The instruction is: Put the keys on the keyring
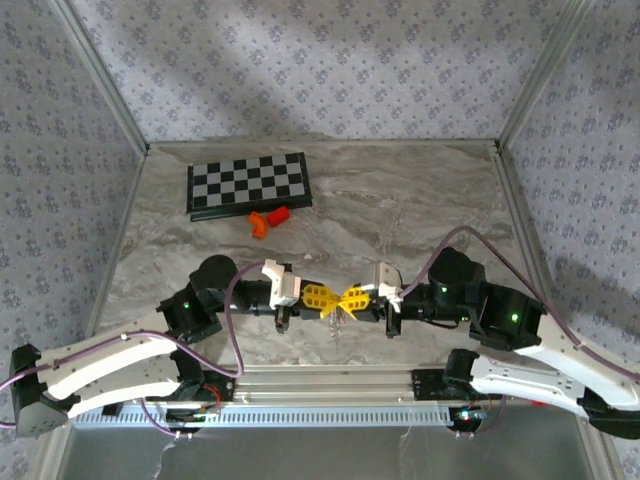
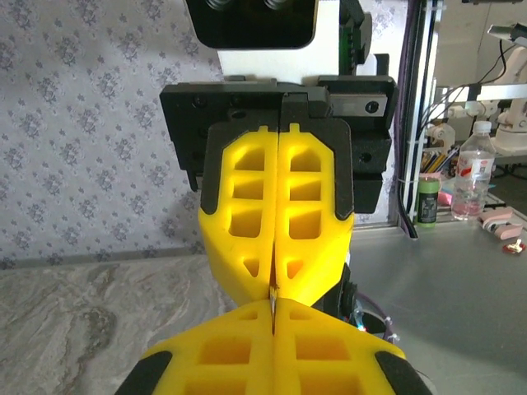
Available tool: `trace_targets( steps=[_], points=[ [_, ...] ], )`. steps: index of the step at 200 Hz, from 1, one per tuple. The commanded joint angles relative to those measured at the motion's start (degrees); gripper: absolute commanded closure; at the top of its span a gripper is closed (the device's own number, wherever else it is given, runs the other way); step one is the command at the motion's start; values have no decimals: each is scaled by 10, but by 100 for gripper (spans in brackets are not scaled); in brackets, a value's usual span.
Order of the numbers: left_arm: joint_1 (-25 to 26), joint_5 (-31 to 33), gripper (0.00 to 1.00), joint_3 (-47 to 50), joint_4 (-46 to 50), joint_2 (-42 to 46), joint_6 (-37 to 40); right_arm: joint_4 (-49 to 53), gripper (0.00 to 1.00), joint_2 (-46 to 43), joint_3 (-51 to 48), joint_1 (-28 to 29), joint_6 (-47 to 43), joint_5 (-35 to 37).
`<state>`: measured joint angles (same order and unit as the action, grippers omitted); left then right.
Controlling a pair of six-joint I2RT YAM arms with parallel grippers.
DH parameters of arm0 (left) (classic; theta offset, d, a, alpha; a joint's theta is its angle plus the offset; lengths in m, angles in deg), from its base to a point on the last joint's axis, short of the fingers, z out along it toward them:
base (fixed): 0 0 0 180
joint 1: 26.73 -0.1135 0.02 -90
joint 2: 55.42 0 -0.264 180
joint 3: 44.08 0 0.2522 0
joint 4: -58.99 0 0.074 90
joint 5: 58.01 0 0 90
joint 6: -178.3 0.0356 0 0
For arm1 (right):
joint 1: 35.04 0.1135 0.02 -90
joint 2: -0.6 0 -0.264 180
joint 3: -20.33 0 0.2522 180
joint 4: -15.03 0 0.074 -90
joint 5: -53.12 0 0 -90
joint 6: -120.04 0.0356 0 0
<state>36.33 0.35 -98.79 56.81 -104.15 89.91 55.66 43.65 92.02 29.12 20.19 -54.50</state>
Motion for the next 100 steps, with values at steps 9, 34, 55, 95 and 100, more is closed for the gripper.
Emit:
trace_targets(
  steps=[9,34,55,95,100],
  points=[
    [6,-7,100,-26,31,3,22,24,100,32,57,3,-19,11],
    [6,-3,100,-22,19,10,19,31,100,43,69,6,-23,18],
    [6,-4,100,-3,-44,22,-2,-6,97,30,48,6,-15,13],
    [6,-39,100,12,-165,7,-56,-103,78,2,-8,5,21,-17],
    [6,-43,100,13,-174,2,-61,-108,78,2,-11,5,24,-20]
  ],
)
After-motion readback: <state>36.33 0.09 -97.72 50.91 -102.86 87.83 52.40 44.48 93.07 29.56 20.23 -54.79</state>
